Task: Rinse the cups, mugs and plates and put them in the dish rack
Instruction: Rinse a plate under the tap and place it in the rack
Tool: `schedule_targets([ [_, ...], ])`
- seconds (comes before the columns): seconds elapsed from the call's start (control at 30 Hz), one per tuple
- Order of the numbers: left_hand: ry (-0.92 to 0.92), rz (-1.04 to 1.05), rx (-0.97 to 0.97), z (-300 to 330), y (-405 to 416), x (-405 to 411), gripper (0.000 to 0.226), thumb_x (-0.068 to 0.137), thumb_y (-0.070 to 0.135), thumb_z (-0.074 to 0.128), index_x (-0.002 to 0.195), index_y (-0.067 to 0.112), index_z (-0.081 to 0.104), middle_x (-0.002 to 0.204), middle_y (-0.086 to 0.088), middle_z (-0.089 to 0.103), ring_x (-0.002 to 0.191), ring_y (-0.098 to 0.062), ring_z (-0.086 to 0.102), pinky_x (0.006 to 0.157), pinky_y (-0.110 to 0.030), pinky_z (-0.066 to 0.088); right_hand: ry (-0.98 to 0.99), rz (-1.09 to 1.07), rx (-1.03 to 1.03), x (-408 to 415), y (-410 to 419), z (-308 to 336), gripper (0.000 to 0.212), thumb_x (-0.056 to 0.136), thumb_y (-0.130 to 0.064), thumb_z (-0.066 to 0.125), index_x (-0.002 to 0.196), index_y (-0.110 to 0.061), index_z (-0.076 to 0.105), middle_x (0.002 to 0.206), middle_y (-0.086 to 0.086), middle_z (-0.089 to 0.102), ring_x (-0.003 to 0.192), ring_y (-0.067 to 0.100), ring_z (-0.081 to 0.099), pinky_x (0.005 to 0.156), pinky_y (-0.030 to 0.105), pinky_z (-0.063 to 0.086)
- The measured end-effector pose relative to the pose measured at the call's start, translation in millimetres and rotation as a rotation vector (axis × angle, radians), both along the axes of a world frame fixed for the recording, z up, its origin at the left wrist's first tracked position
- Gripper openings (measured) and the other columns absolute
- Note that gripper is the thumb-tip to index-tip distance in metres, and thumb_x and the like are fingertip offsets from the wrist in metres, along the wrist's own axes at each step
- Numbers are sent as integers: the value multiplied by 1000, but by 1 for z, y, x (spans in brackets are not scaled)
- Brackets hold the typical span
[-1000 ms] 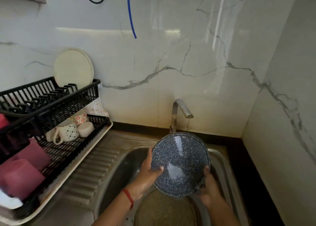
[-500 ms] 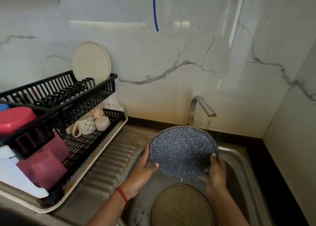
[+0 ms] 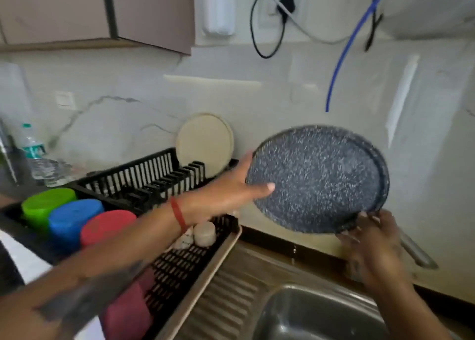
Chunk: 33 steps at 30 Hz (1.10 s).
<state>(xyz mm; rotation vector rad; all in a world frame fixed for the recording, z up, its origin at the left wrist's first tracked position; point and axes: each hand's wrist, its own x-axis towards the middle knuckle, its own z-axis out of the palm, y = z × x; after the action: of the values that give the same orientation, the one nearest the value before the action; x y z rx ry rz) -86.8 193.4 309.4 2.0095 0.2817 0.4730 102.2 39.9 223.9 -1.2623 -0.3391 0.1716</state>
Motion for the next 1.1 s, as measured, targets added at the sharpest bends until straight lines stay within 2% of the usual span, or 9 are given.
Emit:
schedule_targets([
  [0.07,13,43,89,30,33,-12,68,93,27,59,145,39,17,130,31,38,114,4,50,90,-14,46,-87,75,23,-5,35,23,14,101,-7,39,109,-15,46,118,13,55,101,31,60,77,45,54],
  [0.17,3,139,95,55,90,-27,75,93,21,60,150,37,14,119,35,38,111,6,51,95,-29,49,-234,144,7,-11,96,52,14,100,-7,40,112,-14,44,119,13,55,105,33,58,81,47,54],
  [0.3,-4,253,-41,62,171,-42,62,96,7,52,146,34,26,144,9,42,131,-18,42,107,-53,37,-416,126,-113,-18,188,79,11,98,-9,41,106,-15,45,106,9,58,104,35,59,82,53,54],
  [0.4,-75,361,-152,59,229,-46,60,97,0,48,147,29,29,144,1,46,123,-18,46,102,-49,41,-450,122,-217,-22,257,86,13,96,-7,41,103,-16,47,103,12,60,99,34,59,83,56,52],
  [0.47,-120,436,-228,53,259,-43,67,96,-4,47,150,24,20,144,-4,46,119,-19,48,95,-45,44,-469,132,-259,-21,289,83,14,96,-7,41,105,-14,47,103,13,60,98,35,59,83,56,52],
  [0.6,-96,516,-232,39,307,-32,70,93,-9,46,150,21,20,142,-5,47,115,-19,49,93,-42,45,-486,137,-305,-17,337,69,14,96,-6,40,108,-11,46,99,14,59,96,37,60,83,57,52],
  [0.83,-66,544,-224,15,349,-26,67,91,-9,44,147,24,29,126,2,53,111,-17,53,97,-42,46,-541,125,-338,-18,363,46,14,97,-5,39,110,-6,45,93,16,59,90,39,60,77,59,52],
  [0.97,-41,530,-190,16,362,-29,68,91,-9,45,149,23,30,138,-4,50,113,-19,53,89,-35,47,-647,88,-378,-23,360,44,15,97,-6,40,112,-7,44,87,10,58,84,37,61,74,52,53],
  [1.1,-12,516,-124,13,367,-29,72,91,-10,46,149,29,27,139,0,50,114,-17,53,85,-32,48,-674,87,-357,-26,358,37,15,98,-7,38,112,-4,43,88,11,58,82,40,62,73,57,53],
])
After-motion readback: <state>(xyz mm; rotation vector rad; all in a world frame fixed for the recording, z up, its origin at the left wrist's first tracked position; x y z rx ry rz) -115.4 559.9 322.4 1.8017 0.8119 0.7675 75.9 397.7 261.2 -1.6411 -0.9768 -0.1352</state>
